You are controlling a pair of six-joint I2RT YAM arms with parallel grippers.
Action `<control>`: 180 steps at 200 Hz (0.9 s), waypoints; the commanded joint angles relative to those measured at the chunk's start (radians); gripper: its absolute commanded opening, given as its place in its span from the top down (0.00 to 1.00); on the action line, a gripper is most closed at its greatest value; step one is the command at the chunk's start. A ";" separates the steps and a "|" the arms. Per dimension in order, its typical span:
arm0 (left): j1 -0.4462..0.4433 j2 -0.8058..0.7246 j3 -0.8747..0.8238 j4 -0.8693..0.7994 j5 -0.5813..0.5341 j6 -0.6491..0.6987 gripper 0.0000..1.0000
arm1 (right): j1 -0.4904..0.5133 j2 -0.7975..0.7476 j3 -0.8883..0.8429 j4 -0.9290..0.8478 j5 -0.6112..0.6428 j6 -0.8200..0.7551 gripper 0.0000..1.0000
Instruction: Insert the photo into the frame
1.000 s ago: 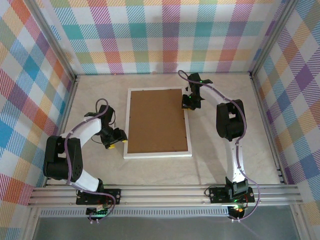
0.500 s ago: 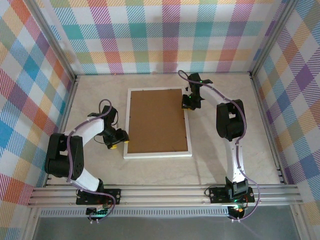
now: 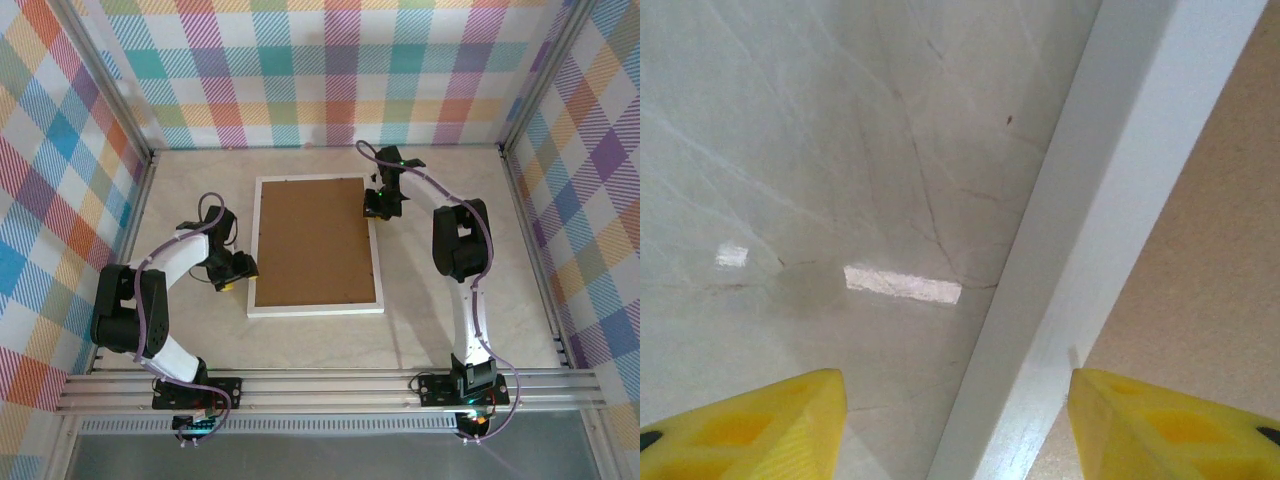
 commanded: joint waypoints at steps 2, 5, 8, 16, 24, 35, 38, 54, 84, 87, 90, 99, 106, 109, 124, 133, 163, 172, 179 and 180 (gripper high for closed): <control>-0.010 -0.003 0.014 -0.010 -0.014 0.019 0.39 | 0.017 0.008 -0.035 0.006 -0.011 0.019 0.79; -0.011 -0.002 0.013 -0.009 -0.013 0.018 0.39 | 0.016 0.007 -0.034 0.005 -0.012 0.019 0.79; -0.010 0.000 0.011 -0.008 -0.012 0.017 0.39 | 0.017 0.008 -0.034 0.006 -0.011 0.019 0.79; -0.010 0.005 0.007 -0.001 -0.006 0.018 0.39 | 0.017 0.007 -0.036 0.004 -0.011 0.020 0.79; -0.010 0.009 0.004 0.003 0.000 0.014 0.39 | 0.018 0.006 -0.037 0.005 -0.009 0.020 0.79; -0.013 0.012 0.001 0.011 0.007 0.011 0.39 | 0.018 0.004 -0.040 0.006 -0.008 0.019 0.79; -0.014 0.013 0.000 0.013 0.008 0.010 0.39 | 0.019 0.005 -0.040 0.006 -0.009 0.020 0.79; -0.016 0.020 -0.004 0.023 0.015 0.005 0.39 | 0.018 0.003 -0.041 0.006 -0.009 0.021 0.79; -0.029 0.036 -0.013 0.032 0.031 -0.009 0.39 | 0.018 0.002 -0.041 0.005 -0.008 0.021 0.79; -0.032 0.036 -0.016 0.033 0.031 -0.010 0.39 | 0.018 0.002 -0.041 0.006 -0.008 0.022 0.79; -0.033 0.037 -0.017 0.033 0.031 -0.012 0.39 | 0.018 0.003 -0.041 0.007 -0.008 0.021 0.79; -0.036 0.034 -0.024 0.035 0.027 -0.017 0.39 | 0.019 0.002 -0.042 0.007 -0.008 0.023 0.79; -0.037 0.031 -0.030 0.032 0.023 -0.019 0.39 | 0.018 0.003 -0.043 0.007 -0.006 0.023 0.79; -0.037 0.030 -0.031 0.031 0.023 -0.020 0.39 | 0.018 0.003 -0.042 0.005 -0.007 0.022 0.79; -0.037 0.020 -0.030 0.015 0.011 -0.019 0.39 | 0.017 0.006 -0.042 0.008 -0.009 0.022 0.79; -0.037 0.009 -0.023 0.002 -0.004 -0.017 0.39 | 0.019 0.007 -0.041 0.008 -0.009 0.021 0.79; -0.037 -0.028 0.007 -0.024 -0.028 -0.012 0.39 | 0.018 0.006 -0.041 0.010 -0.011 0.021 0.79; -0.038 -0.035 0.015 -0.029 -0.030 -0.014 0.39 | 0.018 0.007 -0.041 0.010 -0.011 0.021 0.79; -0.037 -0.042 0.020 -0.031 -0.031 -0.015 0.39 | 0.019 0.006 -0.042 0.010 -0.011 0.022 0.79; -0.037 -0.043 0.021 -0.031 -0.032 -0.015 0.39 | 0.018 0.006 -0.042 0.010 -0.011 0.022 0.79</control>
